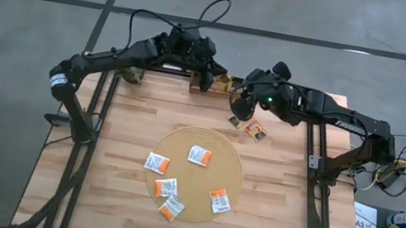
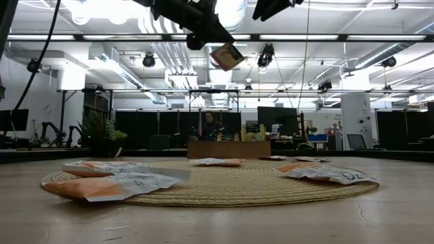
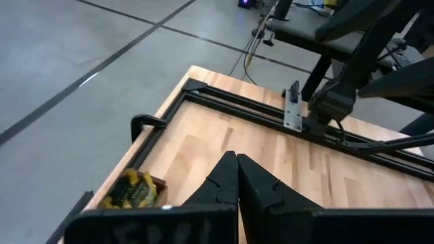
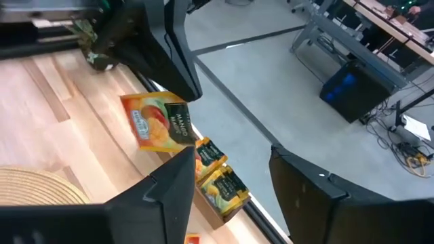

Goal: Pick & Place Tea
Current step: Put the bottom red tea bag into the middle section of the wooden organizer

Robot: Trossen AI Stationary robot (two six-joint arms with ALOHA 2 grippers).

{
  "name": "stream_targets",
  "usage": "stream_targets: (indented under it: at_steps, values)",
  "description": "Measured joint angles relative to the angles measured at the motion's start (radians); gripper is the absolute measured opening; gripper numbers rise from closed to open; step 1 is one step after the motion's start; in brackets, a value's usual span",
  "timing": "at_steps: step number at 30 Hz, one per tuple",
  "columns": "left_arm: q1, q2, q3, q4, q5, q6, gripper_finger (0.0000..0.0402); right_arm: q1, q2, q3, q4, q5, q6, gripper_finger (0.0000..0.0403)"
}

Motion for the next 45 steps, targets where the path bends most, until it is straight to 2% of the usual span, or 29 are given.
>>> stream_targets:
  at_steps: [11, 19, 22, 30, 37, 45]
  values:
    - [0.067, 0.067, 0.0, 0.059, 0.096, 0.02, 0.0, 0.0, -0.034, 0.0, -0.003, 0.001, 0.022, 0.0178]
    - [0.11, 0.112, -0.004, 0.093, 0.104, 0.023, 0.0, 0.0, -0.036, 0.0, -0.023, 0.001, 0.078, 0.0176]
    - [0.139, 0.118, -0.017, 0.133, 0.139, 0.011, 0.0, 0.0, -0.036, 0.0, -0.026, 0.008, 0.095, 0.0172]
    - [0.211, 0.131, -0.142, 0.363, 0.232, -0.067, 0.0, 0.0, -0.036, 0.0, -0.026, 0.049, 0.125, 0.0171]
    - [0.243, 0.131, -0.263, 0.529, 0.251, -0.105, 0.0, 0.0, -0.036, 0.0, -0.025, 0.054, 0.127, 0.0163]
    - [0.258, 0.143, -0.368, 0.724, 0.249, -0.203, 0.0, -0.008, -0.035, -0.001, -0.025, 0.109, 0.117, 0.0149]
